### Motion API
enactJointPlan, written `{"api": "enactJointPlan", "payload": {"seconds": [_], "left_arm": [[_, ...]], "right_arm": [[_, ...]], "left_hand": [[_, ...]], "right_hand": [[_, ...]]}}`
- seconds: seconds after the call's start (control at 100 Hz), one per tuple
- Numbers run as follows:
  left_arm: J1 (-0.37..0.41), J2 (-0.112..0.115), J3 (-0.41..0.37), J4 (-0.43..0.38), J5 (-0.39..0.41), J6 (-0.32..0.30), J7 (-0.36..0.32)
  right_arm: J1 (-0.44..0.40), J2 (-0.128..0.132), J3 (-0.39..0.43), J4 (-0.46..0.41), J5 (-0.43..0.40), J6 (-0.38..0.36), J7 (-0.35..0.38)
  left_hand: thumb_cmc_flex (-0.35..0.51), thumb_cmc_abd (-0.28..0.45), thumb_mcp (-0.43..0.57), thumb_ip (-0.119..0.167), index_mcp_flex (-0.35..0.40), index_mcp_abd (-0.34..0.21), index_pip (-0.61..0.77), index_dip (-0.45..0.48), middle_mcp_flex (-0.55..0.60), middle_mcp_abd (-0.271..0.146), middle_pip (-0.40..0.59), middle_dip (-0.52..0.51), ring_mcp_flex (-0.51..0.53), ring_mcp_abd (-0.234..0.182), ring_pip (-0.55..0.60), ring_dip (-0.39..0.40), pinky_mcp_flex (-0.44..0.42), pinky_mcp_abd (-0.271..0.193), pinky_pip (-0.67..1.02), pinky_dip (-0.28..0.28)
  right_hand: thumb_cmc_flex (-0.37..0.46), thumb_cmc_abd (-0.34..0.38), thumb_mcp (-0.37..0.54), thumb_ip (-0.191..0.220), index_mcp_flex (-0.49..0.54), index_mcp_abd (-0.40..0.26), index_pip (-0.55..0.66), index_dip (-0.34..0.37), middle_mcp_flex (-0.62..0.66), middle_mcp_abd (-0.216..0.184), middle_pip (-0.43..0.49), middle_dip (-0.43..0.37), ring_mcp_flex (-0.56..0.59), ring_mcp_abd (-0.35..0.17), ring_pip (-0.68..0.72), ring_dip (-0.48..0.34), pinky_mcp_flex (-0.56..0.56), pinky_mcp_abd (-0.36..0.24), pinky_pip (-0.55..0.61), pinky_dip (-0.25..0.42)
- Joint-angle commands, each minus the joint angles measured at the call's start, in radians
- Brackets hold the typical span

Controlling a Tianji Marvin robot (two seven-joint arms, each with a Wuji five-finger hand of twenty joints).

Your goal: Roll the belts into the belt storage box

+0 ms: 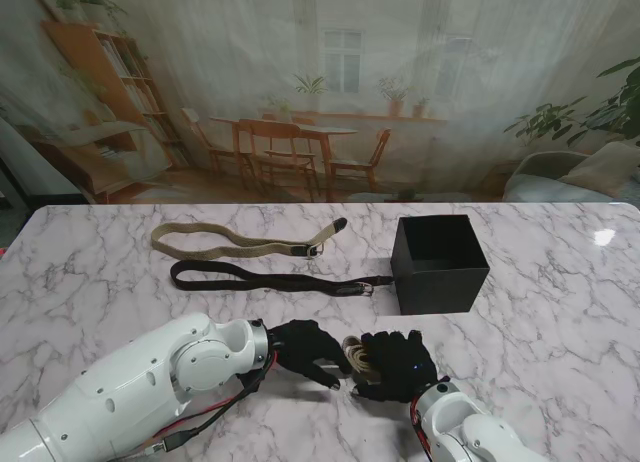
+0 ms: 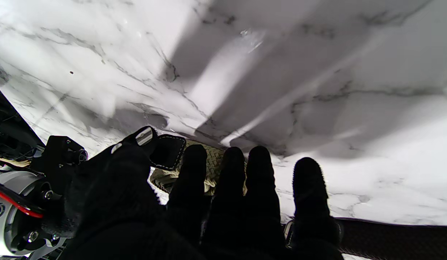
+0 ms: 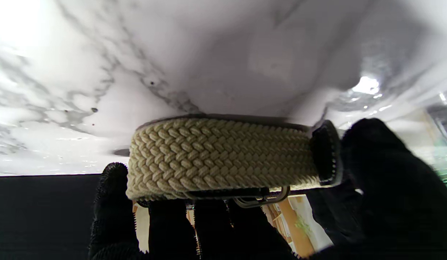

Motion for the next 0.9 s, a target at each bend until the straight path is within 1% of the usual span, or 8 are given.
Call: {"api": "enactJointPlan", "payload": {"seconds": [0.0, 0.13, 0.33, 0.5, 0.63, 0.78, 0.85, 0.89], "left_arm": [[0.026, 0.01, 0.006, 0.031, 0.014, 0.005, -0.037], [0.047, 0.014, -0.026, 0.019, 0.034, -0.001, -0.041], [0.107, 0.02, -0.114, -0.016, 0.085, -0.015, -0.047], [0.194, 0.023, -0.243, -0.077, 0.156, -0.04, -0.047], [0.263, 0.02, -0.342, -0.124, 0.206, -0.057, -0.027], [0.326, 0.014, -0.437, -0.161, 0.259, -0.07, 0.009], [0.349, 0.012, -0.472, -0.174, 0.277, -0.071, 0.023], [0.36, 0.011, -0.489, -0.179, 0.286, -0.071, 0.032]], "right_arm": [[-0.013, -0.002, -0.002, 0.005, -0.018, 0.002, -0.003], [-0.017, -0.004, 0.006, 0.001, -0.022, 0.003, -0.015], [-0.015, -0.005, 0.005, 0.0, -0.021, 0.014, -0.012], [-0.01, -0.005, 0.001, 0.002, -0.022, 0.024, -0.014], [-0.003, -0.009, -0.009, 0.011, -0.014, 0.04, -0.028], [0.006, -0.012, -0.018, 0.021, -0.004, 0.056, -0.038], [0.009, -0.013, -0.021, 0.025, 0.002, 0.064, -0.041], [0.01, -0.014, -0.023, 0.027, 0.004, 0.067, -0.044]], "left_hand": [[-0.02, 0.026, -0.025, -0.011, -0.045, 0.02, -0.04, -0.027, 0.021, 0.001, -0.001, -0.011, 0.096, 0.113, 0.042, -0.029, 0.003, 0.025, 0.022, 0.019], [-0.018, 0.025, -0.025, -0.011, -0.039, 0.016, -0.035, -0.024, 0.022, 0.001, -0.003, -0.015, 0.098, 0.113, 0.042, -0.029, 0.003, 0.025, 0.022, 0.018], [-0.018, 0.025, -0.026, -0.011, -0.033, 0.014, -0.028, -0.019, 0.023, 0.001, -0.009, -0.023, 0.098, 0.113, 0.041, -0.029, 0.004, 0.026, 0.022, 0.016], [-0.017, 0.025, -0.025, -0.011, -0.027, 0.015, -0.024, -0.015, 0.025, 0.0, -0.013, -0.029, 0.101, 0.111, 0.041, -0.03, 0.005, 0.028, 0.022, 0.015], [-0.018, 0.026, -0.025, -0.011, -0.024, 0.015, -0.022, -0.012, 0.028, -0.001, -0.019, -0.035, 0.103, 0.112, 0.039, -0.032, 0.005, 0.028, 0.022, 0.015], [-0.017, 0.025, -0.025, -0.011, -0.02, 0.016, -0.019, -0.008, 0.032, 0.001, -0.025, -0.043, 0.106, 0.111, 0.037, -0.033, 0.007, 0.032, 0.021, 0.013], [-0.017, 0.026, -0.025, -0.011, -0.018, 0.018, -0.018, -0.007, 0.033, -0.001, -0.027, -0.045, 0.107, 0.111, 0.037, -0.033, 0.007, 0.033, 0.02, 0.013], [-0.017, 0.025, -0.026, -0.011, -0.017, 0.016, -0.018, -0.006, 0.034, 0.0, -0.028, -0.047, 0.108, 0.112, 0.037, -0.034, 0.007, 0.033, 0.02, 0.012]], "right_hand": [[0.009, -0.05, 0.094, 0.02, 0.008, -0.074, 0.001, 0.012, 0.059, -0.032, 0.125, 0.088, 0.092, -0.05, 0.121, 0.069, 0.036, 0.037, 0.037, 0.005], [0.015, -0.112, 0.238, 0.005, 0.025, -0.08, -0.006, -0.005, 0.097, -0.046, 0.213, 0.179, 0.248, -0.058, 0.229, 0.137, 0.193, 0.027, 0.177, 0.053], [0.086, -0.204, 0.374, -0.003, 0.046, -0.066, 0.037, -0.02, 0.119, -0.029, 0.265, 0.213, 0.417, -0.112, 0.413, 0.254, 0.415, -0.101, 0.37, 0.102], [0.153, -0.306, 0.351, -0.031, 0.079, -0.077, 0.102, -0.017, 0.159, -0.025, 0.302, 0.215, 0.477, -0.146, 0.491, 0.29, 0.538, -0.163, 0.429, 0.098], [0.2, -0.324, 0.329, -0.047, 0.117, -0.1, 0.202, 0.002, 0.237, -0.043, 0.337, 0.219, 0.544, -0.171, 0.521, 0.298, 0.611, -0.19, 0.458, 0.086], [0.267, -0.314, 0.393, -0.059, 0.177, -0.147, 0.355, 0.036, 0.337, -0.077, 0.36, 0.218, 0.637, -0.199, 0.539, 0.311, 0.704, -0.229, 0.481, 0.068], [0.31, -0.322, 0.392, -0.13, 0.187, -0.164, 0.418, 0.05, 0.37, -0.084, 0.369, 0.238, 0.67, -0.212, 0.549, 0.325, 0.738, -0.246, 0.488, 0.066], [0.325, -0.326, 0.391, -0.147, 0.192, -0.174, 0.438, 0.055, 0.383, -0.09, 0.369, 0.244, 0.68, -0.217, 0.555, 0.33, 0.751, -0.251, 0.492, 0.067]]}}
